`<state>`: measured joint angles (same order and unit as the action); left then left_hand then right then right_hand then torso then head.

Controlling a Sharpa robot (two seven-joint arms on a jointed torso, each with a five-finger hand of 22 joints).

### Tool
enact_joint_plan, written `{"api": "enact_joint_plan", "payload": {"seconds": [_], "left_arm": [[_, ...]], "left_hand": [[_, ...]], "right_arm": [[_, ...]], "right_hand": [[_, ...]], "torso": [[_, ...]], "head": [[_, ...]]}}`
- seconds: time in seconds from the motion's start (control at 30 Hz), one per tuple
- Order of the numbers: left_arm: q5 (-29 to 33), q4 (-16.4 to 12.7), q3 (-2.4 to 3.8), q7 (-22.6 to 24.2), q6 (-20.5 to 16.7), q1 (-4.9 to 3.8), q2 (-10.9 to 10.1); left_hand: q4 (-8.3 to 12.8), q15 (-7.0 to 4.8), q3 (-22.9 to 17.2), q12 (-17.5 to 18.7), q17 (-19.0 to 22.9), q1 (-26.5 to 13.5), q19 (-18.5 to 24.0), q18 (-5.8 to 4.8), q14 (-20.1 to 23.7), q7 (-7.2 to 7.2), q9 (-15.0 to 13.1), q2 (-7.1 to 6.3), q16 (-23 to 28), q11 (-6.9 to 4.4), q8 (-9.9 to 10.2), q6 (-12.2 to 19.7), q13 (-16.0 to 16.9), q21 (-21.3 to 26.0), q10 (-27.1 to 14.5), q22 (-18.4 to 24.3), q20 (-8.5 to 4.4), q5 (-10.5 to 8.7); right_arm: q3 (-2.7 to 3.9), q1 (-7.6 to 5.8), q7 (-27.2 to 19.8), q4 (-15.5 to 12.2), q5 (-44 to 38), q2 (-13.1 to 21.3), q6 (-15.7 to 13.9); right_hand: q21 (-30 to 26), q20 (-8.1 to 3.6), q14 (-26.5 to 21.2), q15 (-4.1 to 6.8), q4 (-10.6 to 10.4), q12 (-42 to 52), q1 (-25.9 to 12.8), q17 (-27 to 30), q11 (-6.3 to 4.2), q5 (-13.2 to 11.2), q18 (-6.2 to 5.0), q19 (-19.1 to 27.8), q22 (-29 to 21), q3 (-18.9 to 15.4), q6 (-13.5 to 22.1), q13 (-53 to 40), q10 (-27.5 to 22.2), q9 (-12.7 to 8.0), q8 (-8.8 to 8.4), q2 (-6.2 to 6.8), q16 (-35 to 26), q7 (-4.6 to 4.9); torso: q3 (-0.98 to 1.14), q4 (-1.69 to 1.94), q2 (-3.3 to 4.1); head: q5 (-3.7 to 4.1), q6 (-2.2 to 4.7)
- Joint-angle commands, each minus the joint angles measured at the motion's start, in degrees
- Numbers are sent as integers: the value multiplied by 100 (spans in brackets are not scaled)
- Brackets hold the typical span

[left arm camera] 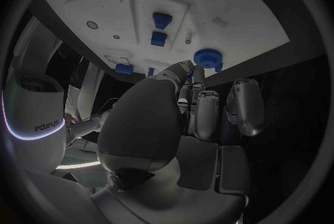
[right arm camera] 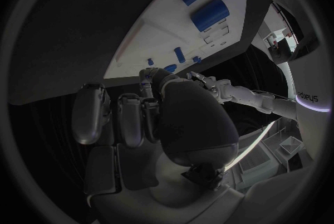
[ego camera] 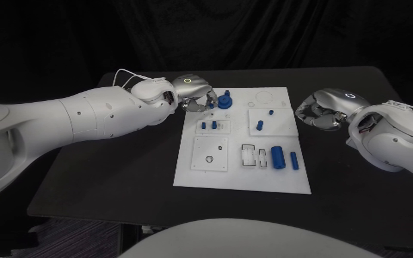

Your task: Assemble the parts on the task board

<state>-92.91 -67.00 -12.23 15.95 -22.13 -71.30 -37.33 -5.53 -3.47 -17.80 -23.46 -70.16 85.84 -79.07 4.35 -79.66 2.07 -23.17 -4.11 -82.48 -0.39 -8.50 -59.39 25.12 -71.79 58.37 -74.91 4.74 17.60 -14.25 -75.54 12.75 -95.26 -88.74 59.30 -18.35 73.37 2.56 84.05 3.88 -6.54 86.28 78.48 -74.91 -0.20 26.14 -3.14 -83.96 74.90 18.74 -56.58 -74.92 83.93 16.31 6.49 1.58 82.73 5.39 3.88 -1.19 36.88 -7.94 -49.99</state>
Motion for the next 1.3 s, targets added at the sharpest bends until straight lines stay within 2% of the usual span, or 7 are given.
{"api": "enact_joint_plan", "payload": {"seconds": [0.03, 0.1, 0.3, 0.47, 0.57, 0.8, 1.3], "left_arm": [[0, 40, 8, 2, 105, 49, 36], [0, 63, 8, 11, 110, 71, 45], [0, 110, 8, 19, 155, 111, 68], [0, 132, 8, 10, 193, 136, 90], [0, 148, 8, 4, 209, 152, 107], [0, 209, 8, 1, 228, 185, 165], [0, 309, 8, -38, 297, 227, 255]], "left_hand": [[20, 7, 4, 32, -7, -5, -34, -34, -34, 114, -49, 7, 26, 30, -6, -84, -6, -37, 12, -981, 8, 13], [22, 10, 5, 34, 15, -5, -27, -32, -24, 121, -50, 6, 35, 36, -4, -86, -7, -27, 29, -978, 8, 7], [15, 15, 12, 40, 23, -18, -23, -30, -22, 128, -51, 4, 38, 43, -1, -88, -9, -22, 43, -976, 8, -1], [18, 17, 12, 46, 30, -16, -17, -28, -18, 128, -49, 2, 41, 45, 5, -80, -11, -12, 45, -974, 8, -3], [19, 17, 12, 47, 32, -15, -15, -28, -17, 128, -49, 2, 43, 45, 6, -79, -11, -10, 45, -973, 8, -4], [21, 19, 10, 53, 41, -13, -12, -26, -12, 128, -48, 2, 47, 46, 11, -73, -13, -4, 44, -971, 8, -5], [47, 27, -8, 76, 63, 17, 1, -23, -1, 125, -36, 10, 59, 50, 50, -30, -17, 9, 66, -967, 8, 3]], "right_arm": [[2, 4, 54, 7, -9, 3, 44], [2, 4, 49, 11, -9, -1, 43], [2, 5, 42, 28, -9, -3, 38], [2, 5, 41, 33, -9, -1, 41], [2, 5, 41, 35, -9, -5, 44], [2, 5, 39, 35, -9, -9, 46], [2, 5, 48, 29, -9, -3, 63]], "right_hand": [[-19, -22, 410, 5, -7, -33, -23, -774, 0, 14, -54, 8, 1015, 32, -27, -1049, 190, 9, 2, -10, -30, -2], [-19, -22, 410, 5, -7, -33, -23, -774, 0, 14, -54, 8, 1015, 32, -27, -1049, 190, 9, 2, -10, -30, -2], [-19, -22, 410, 5, -7, -33, -23, -774, 0, 14, -54, 8, 1015, 32, -27, -1049, 190, 9, 2, -10, -30, -2], [-19, -22, 410, 5, -7, -33, -23, -774, 0, 14, -54, 8, 1015, 32, -27, -1049, 190, 9, 2, -10, -30, -2], [-19, -22, 410, 5, -7, -33, -23, -774, 0, 14, -54, 8, 1015, 32, -27, -1049, 190, 9, 2, -10, -30, -2], [-19, -22, 410, 5, -7, -33, -23, -774, 0, 14, -54, 8, 1015, 32, -27, -1049, 190, 9, 2, -10, -30, -2], [-19, -22, 410, 5, -7, -33, -23, -774, 0, 14, -54, 8, 1015, 32, -27, -1049, 190, 9, 2, -10, -30, -2]], "torso": [[-3, -6, 0], [-9, -4, 1], [3, -11, 2], [2, 0, 4], [9, -15, 6], [5, -4, 0], [5, -14, 1]], "head": [[2, -1], [-3, -1], [3, -1], [-3, -1], [-15, -1], [-3, -1], [-3, -1]]}}
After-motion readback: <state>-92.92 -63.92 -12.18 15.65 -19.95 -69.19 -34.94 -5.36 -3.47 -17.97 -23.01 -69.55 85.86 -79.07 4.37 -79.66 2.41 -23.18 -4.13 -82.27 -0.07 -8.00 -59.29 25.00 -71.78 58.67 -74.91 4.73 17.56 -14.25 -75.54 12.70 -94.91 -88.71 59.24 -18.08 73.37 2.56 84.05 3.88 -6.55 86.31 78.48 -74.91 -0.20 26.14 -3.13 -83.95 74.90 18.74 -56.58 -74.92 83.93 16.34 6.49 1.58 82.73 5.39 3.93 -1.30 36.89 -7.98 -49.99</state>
